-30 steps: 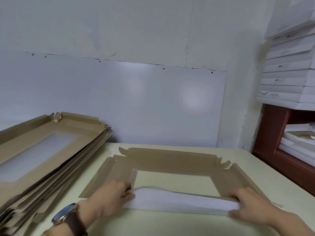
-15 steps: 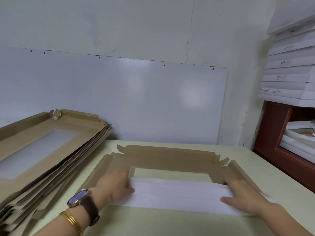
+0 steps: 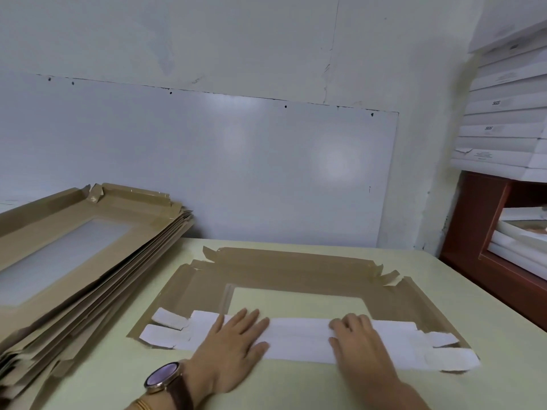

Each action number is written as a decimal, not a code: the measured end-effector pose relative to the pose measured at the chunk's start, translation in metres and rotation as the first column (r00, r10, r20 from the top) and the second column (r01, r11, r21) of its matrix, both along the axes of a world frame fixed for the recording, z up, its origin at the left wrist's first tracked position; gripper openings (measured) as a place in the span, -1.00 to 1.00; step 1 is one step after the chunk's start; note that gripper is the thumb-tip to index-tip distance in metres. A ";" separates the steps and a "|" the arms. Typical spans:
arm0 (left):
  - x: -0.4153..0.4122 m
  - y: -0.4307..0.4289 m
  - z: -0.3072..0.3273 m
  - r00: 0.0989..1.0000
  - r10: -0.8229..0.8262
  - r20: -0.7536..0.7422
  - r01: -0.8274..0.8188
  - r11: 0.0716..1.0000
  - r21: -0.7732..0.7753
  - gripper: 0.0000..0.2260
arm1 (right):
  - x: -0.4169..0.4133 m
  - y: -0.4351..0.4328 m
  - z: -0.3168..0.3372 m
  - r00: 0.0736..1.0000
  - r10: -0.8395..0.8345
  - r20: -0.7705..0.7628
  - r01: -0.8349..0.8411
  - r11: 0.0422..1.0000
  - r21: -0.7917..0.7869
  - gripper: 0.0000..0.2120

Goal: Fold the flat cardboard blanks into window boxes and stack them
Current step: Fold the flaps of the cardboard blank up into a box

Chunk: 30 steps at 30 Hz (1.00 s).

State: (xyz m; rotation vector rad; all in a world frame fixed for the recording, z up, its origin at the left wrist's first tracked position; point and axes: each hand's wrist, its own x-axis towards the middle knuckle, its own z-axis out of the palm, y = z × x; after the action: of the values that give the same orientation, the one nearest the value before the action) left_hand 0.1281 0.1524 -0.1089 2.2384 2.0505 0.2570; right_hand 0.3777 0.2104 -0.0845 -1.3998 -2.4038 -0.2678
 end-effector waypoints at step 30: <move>-0.038 0.012 0.000 0.967 0.252 -0.029 -0.254 0.962 -0.100 -0.34 | 0.099 0.057 -0.030 0.980 -0.182 0.079 0.198 0.859 -0.472 -0.27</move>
State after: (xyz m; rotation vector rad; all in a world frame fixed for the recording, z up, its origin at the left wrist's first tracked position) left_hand 0.0896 0.1645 -0.1084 1.9253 2.3014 0.1481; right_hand 0.4766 0.2669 -0.1141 -1.8590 -2.4604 0.2882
